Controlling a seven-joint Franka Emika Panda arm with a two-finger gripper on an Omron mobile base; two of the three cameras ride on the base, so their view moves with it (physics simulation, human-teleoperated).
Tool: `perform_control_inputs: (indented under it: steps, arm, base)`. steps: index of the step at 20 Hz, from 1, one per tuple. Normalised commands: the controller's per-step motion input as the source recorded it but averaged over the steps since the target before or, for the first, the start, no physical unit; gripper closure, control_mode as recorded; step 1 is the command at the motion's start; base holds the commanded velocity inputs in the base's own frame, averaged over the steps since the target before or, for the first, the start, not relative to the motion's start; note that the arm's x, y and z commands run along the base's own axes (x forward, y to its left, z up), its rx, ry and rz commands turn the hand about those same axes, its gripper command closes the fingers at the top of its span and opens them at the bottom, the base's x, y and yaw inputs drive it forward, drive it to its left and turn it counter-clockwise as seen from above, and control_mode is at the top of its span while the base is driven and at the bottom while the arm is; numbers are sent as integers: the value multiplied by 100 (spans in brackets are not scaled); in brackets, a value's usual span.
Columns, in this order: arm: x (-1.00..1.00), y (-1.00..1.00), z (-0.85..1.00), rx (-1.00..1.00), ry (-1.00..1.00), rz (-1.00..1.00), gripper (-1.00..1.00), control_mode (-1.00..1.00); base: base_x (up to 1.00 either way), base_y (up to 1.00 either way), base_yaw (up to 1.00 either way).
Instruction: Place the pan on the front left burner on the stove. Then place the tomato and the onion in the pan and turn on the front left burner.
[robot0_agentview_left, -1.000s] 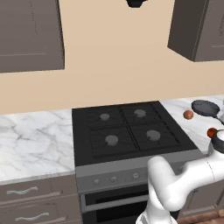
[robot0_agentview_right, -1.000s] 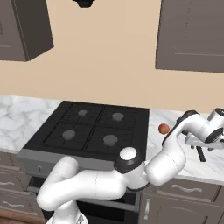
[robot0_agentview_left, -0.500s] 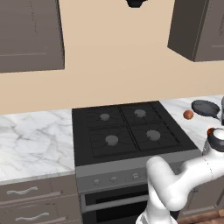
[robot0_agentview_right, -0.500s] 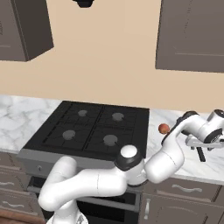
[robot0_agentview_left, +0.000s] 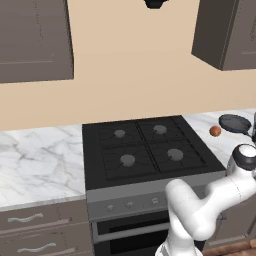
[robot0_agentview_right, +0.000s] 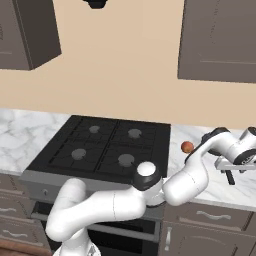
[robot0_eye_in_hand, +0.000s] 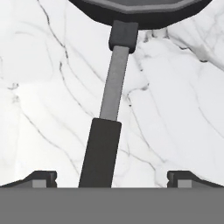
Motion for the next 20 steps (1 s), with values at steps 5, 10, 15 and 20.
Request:
perform_control_inputs:
  steps: [5, 10, 15, 20]
  arm:
    - [0, 0, 0, 0, 0, 3, -100, -100]
    - [0, 0, -13, 0, 0, 3, -100, -100]
    - [0, 0, -19, 0, 0, 3, -100, -100]
    - [0, 0, -12, 0, 0, 3, -100, -100]
  base:
    - [0, 0, 0]
    - [0, 0, 0]
    - [0, 0, 0]
    - [0, 0, 0]
